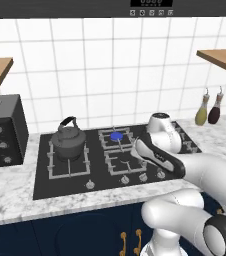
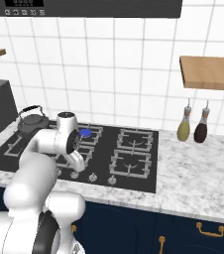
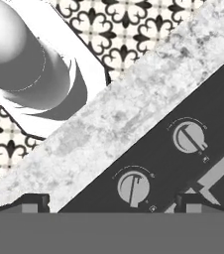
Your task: Turn off the rear center burner of the stove.
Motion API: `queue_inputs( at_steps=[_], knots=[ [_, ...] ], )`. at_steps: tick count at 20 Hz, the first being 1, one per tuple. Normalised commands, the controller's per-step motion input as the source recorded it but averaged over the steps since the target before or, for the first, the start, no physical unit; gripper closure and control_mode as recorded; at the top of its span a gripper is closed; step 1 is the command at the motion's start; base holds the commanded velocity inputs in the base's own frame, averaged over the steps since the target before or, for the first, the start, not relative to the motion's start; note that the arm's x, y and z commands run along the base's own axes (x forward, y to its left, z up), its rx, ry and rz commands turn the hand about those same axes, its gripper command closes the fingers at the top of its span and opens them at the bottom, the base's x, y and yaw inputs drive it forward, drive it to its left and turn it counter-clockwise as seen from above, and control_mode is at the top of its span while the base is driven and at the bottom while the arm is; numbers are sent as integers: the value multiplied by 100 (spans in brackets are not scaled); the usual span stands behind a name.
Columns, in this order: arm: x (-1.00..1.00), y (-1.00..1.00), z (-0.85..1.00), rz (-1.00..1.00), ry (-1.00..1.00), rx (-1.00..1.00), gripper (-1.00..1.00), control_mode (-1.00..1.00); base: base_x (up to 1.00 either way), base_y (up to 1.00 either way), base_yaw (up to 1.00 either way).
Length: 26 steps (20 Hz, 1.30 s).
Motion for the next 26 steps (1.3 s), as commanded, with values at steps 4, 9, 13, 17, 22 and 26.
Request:
queue_inputs(
  at_steps=[4,9,13,17,22,26],
  knots=[
    [20,0,-32,0,0,0,-100,-100,0,0,0],
    [8,4,-38,0,0,0,-100,-100,0,0,0],
    [0,9,-38,0,1,0,-100,-100,0,0,0],
    [0,7,-25,1,0,0,-100,-100,0,0,0],
    [12,0,-16,2,0,0,-100,-100,0,0,0],
    [19,0,-15,1,0,0,-100,-100,0,0,0]
  ],
)
